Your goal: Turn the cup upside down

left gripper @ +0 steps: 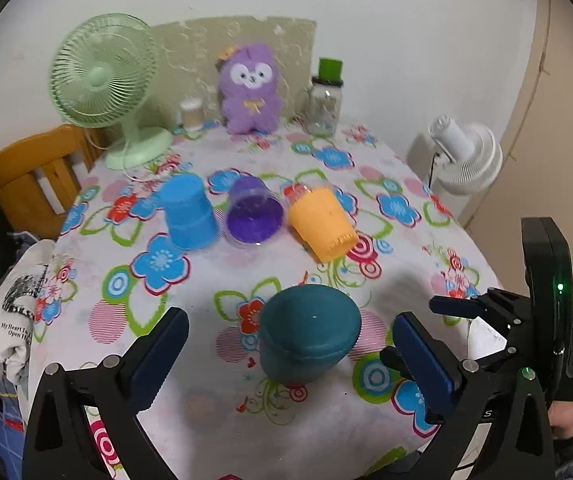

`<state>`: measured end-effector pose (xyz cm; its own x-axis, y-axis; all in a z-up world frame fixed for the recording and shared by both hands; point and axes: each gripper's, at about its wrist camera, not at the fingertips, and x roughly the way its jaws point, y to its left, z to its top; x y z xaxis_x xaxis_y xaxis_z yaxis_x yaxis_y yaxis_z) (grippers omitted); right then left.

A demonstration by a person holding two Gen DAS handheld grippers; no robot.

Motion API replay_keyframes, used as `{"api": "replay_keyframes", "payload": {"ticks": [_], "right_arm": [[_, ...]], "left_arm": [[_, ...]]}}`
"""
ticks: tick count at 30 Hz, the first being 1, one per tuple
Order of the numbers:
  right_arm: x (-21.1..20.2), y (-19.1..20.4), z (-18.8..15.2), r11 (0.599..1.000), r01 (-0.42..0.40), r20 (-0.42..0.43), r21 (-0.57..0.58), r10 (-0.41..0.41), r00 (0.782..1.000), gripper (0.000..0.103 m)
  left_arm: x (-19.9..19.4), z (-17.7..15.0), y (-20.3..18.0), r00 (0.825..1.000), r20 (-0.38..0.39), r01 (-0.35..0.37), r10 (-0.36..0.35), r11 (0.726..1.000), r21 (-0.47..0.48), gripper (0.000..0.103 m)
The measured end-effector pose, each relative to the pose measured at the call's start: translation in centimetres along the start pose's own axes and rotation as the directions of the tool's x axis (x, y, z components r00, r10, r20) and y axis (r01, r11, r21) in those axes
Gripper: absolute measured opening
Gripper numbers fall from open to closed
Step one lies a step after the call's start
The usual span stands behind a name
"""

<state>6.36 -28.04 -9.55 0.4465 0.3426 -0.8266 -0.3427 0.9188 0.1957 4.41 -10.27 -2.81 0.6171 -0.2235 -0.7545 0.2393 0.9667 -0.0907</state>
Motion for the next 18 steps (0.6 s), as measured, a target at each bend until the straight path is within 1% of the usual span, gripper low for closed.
{"api": "replay_keyframes", "payload": {"ticks": [5, 7, 9, 11, 15, 18], "right_arm": [[-2.2, 1.4, 0.5, 0.998, 0.062, 0.067, -0.022, -0.06, 0.996, 0.089], [-3.3, 2.3, 0.8, 0.996, 0.08, 0.101, -0.033, -0.076, 0.992, 0.091], [-4.2, 3.0, 0.9, 0.995, 0.091, 0.133, -0.044, -0.084, 0.987, 0.097], [-5.2, 3.8, 1.0, 0.993, 0.097, 0.164, -0.059, -0.086, 0.983, 0.098], [-6.6, 5.3, 1.1, 0.992, 0.103, 0.205, -0.075, -0.086, 0.975, 0.098], [-7.5, 6.4, 1.1, 0.99, 0.108, 0.233, -0.085, -0.086, 0.969, 0.099]], "left_arm": [[-1.9, -0.4, 1.1, 0.998, 0.062, -0.023, 0.026, 0.999, -0.044, 0.103], [-2.9, -0.8, 1.5, 0.994, 0.097, -0.041, 0.047, 0.997, -0.06, 0.103], [-3.6, -1.0, 2.0, 0.991, 0.121, -0.055, 0.064, 0.995, -0.082, 0.103], [-4.4, -1.4, 2.5, 0.986, 0.144, -0.065, 0.081, 0.992, -0.11, 0.103], [-5.6, -2.2, 3.4, 0.977, 0.173, -0.1, 0.124, 0.985, -0.141, 0.103], [-6.2, -2.9, 3.9, 0.972, 0.187, -0.114, 0.143, 0.981, -0.158, 0.103]]}}
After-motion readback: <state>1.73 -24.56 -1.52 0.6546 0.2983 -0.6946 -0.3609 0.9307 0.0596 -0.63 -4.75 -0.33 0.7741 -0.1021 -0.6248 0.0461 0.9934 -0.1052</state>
